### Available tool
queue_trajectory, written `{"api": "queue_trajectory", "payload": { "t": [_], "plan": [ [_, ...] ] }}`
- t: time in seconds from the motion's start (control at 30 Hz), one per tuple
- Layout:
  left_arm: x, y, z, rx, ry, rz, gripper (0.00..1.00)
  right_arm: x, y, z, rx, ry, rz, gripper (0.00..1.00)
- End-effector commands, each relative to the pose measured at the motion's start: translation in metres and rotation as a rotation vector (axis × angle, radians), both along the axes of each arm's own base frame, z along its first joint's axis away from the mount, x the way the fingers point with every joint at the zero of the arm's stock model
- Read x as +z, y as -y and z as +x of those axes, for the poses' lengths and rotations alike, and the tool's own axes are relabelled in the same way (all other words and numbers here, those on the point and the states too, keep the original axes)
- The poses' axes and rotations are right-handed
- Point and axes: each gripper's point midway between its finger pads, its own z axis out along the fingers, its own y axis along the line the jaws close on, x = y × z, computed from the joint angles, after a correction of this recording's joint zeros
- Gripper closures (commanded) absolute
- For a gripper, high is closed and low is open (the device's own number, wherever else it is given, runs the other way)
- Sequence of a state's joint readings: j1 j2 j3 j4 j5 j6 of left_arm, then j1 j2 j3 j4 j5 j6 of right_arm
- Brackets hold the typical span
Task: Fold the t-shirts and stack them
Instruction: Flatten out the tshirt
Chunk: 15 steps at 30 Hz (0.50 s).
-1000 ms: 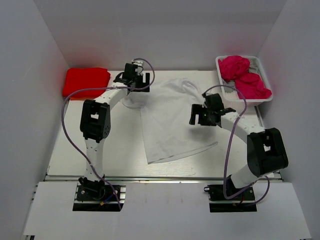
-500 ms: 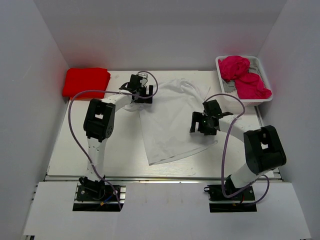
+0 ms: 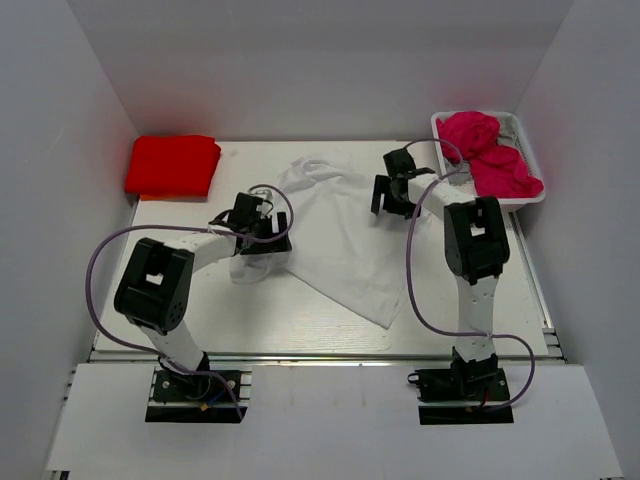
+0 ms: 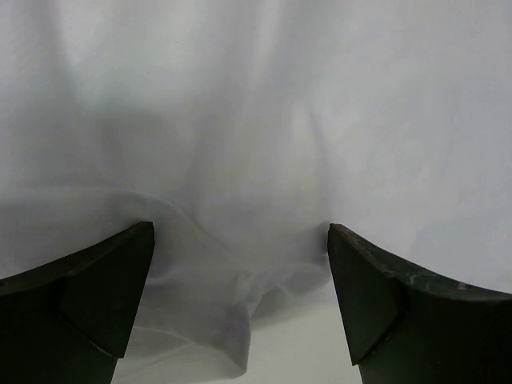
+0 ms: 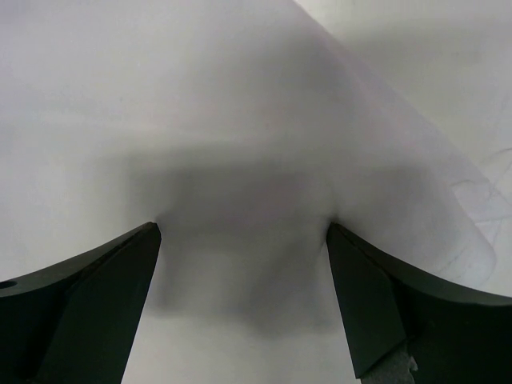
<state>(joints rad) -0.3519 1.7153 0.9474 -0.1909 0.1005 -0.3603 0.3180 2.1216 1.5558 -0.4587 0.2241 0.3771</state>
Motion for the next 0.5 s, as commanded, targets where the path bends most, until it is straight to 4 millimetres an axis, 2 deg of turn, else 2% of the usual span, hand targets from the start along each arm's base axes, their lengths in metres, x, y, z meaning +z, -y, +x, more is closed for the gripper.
{"api": "queue_trajectory", "payload": {
  "t": [0.0,0.03,0.07,0.1,0.17,0.2,0.23,0.3,0.33,0.4,0.43,0.47],
  "plan": [
    [-0.017,0.017,-0.054,-0.062,-0.164,-0.087,0.00,-0.008,-0.003,0.027,0.047,-0.022,-0.007,0.10],
    [-0.020,0.024,-0.062,-0.089,-0.176,-0.089,0.00,-0.027,-0.004,0.026,0.059,-0.057,-0.008,0.10],
    [-0.020,0.024,-0.062,-0.089,-0.177,-0.089,0.00,-0.026,-0.009,0.031,0.077,-0.049,0.011,0.10],
    [-0.019,0.031,-0.066,-0.104,-0.185,-0.101,0.00,-0.019,-0.014,0.044,0.102,-0.012,0.024,0.10],
    [-0.021,0.039,-0.073,-0.132,-0.198,-0.104,0.00,-0.020,-0.026,0.053,0.144,0.014,0.071,0.10],
    [-0.017,0.042,-0.070,-0.138,-0.190,-0.115,0.00,-0.017,-0.029,0.058,0.172,0.033,0.079,0.10],
    [-0.014,0.046,-0.069,-0.149,-0.188,-0.115,0.00,-0.010,-0.040,0.065,0.201,0.072,0.125,0.10],
    [-0.006,0.050,-0.061,-0.147,-0.166,-0.103,0.00,-0.003,-0.043,0.073,0.239,0.107,0.126,0.10],
    [-0.005,0.044,-0.060,-0.126,-0.171,-0.071,0.00,0.000,-0.051,0.075,0.268,0.112,0.155,0.10],
    [0.003,0.041,-0.051,-0.113,-0.143,-0.043,0.00,0.006,-0.050,0.077,0.287,0.128,0.145,0.10],
    [0.014,0.039,-0.041,-0.104,-0.100,-0.022,0.00,0.015,-0.050,0.078,0.292,0.145,0.145,0.10],
    [0.016,0.038,-0.039,-0.097,-0.101,-0.012,0.00,0.020,-0.051,0.078,0.298,0.153,0.150,0.10]
  ]
}}
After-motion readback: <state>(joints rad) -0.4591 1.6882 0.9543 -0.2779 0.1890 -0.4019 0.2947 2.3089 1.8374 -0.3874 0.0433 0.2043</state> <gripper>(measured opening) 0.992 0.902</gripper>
